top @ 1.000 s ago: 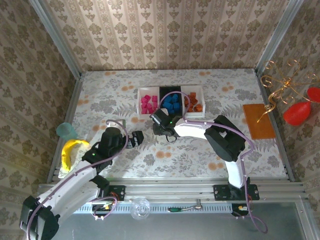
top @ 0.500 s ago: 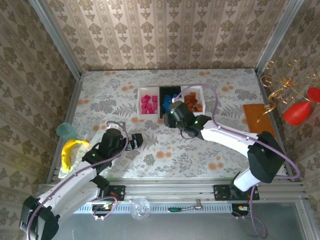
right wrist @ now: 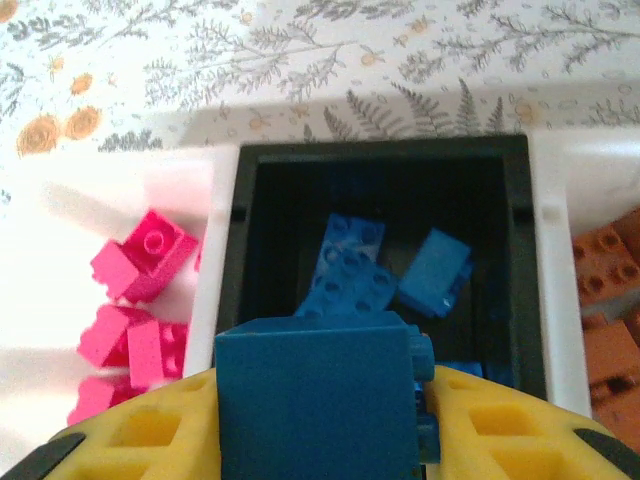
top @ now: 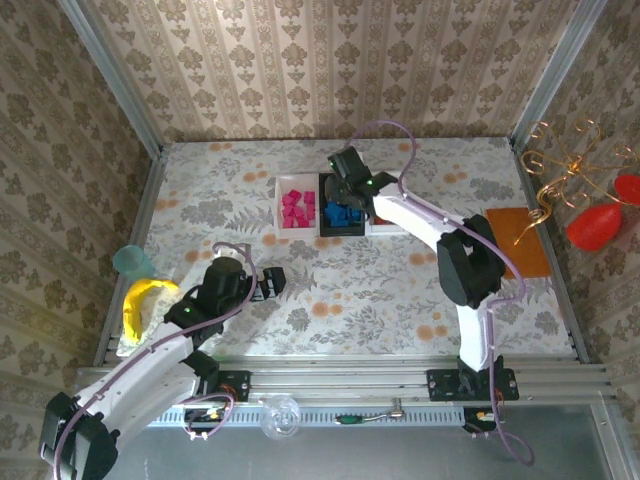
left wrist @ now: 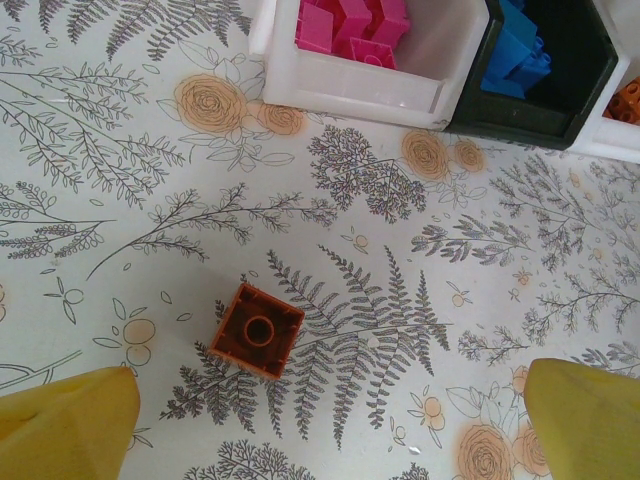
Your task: Sort the legos into containers by color
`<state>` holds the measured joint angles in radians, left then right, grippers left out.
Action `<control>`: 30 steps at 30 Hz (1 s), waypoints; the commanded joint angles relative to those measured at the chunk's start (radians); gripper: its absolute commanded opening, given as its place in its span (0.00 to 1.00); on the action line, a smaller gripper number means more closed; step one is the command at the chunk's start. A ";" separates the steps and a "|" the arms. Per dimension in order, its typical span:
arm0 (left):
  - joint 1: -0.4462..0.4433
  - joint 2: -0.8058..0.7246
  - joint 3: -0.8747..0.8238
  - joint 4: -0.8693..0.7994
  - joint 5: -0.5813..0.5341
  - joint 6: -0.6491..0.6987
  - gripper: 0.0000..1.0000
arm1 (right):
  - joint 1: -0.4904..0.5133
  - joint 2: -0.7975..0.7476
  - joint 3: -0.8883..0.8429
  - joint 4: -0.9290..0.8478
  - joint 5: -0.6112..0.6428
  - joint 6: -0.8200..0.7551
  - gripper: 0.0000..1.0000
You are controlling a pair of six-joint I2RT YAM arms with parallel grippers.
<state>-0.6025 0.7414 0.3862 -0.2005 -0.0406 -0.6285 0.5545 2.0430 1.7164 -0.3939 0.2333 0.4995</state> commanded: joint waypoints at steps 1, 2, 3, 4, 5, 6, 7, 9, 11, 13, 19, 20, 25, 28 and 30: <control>-0.006 -0.002 0.003 -0.036 0.009 0.018 1.00 | -0.007 0.075 0.139 -0.121 0.030 -0.003 0.34; -0.005 0.002 0.002 -0.037 0.008 0.019 1.00 | -0.007 0.100 0.175 -0.137 0.032 0.002 0.35; -0.005 0.008 0.003 -0.037 0.008 0.020 1.00 | -0.008 0.122 0.204 -0.158 0.036 0.006 0.37; -0.005 0.013 0.003 -0.037 0.010 0.021 1.00 | -0.010 0.140 0.231 -0.176 0.036 0.010 0.38; -0.005 0.019 0.005 -0.036 0.011 0.022 1.00 | -0.013 0.159 0.260 -0.190 0.034 0.015 0.41; -0.005 0.026 0.006 -0.034 0.014 0.023 1.00 | -0.016 0.175 0.286 -0.201 0.034 0.020 0.45; -0.005 0.032 0.006 -0.031 0.017 0.024 1.00 | -0.019 0.186 0.305 -0.206 0.030 0.023 0.49; -0.003 0.047 0.008 -0.027 0.025 0.028 1.00 | -0.024 0.197 0.335 -0.202 0.006 0.020 0.60; -0.003 0.063 0.011 -0.022 0.032 0.030 1.00 | -0.027 0.191 0.345 -0.183 -0.026 0.008 0.66; -0.003 0.076 0.012 -0.017 0.038 0.033 1.00 | -0.027 0.173 0.346 -0.171 -0.041 -0.007 0.69; 0.005 0.139 0.021 0.011 0.041 0.053 1.00 | -0.014 0.023 0.184 -0.085 -0.073 -0.008 0.71; 0.006 0.164 0.030 0.016 0.039 0.061 1.00 | -0.007 -0.017 0.125 -0.054 -0.079 -0.007 0.72; 0.006 0.337 0.080 0.053 0.013 0.103 0.92 | 0.030 -0.199 -0.158 0.062 -0.097 -0.006 0.72; 0.001 0.450 0.115 0.087 -0.007 0.123 0.86 | 0.044 -0.306 -0.307 0.107 -0.100 0.006 0.72; -0.008 0.516 0.143 0.105 -0.033 0.142 0.83 | 0.047 -0.378 -0.400 0.132 -0.101 0.017 0.73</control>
<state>-0.6018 1.1995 0.4805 -0.1436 -0.0315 -0.5388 0.5999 1.7401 1.4017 -0.3294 0.1417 0.5007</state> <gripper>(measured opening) 0.843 0.726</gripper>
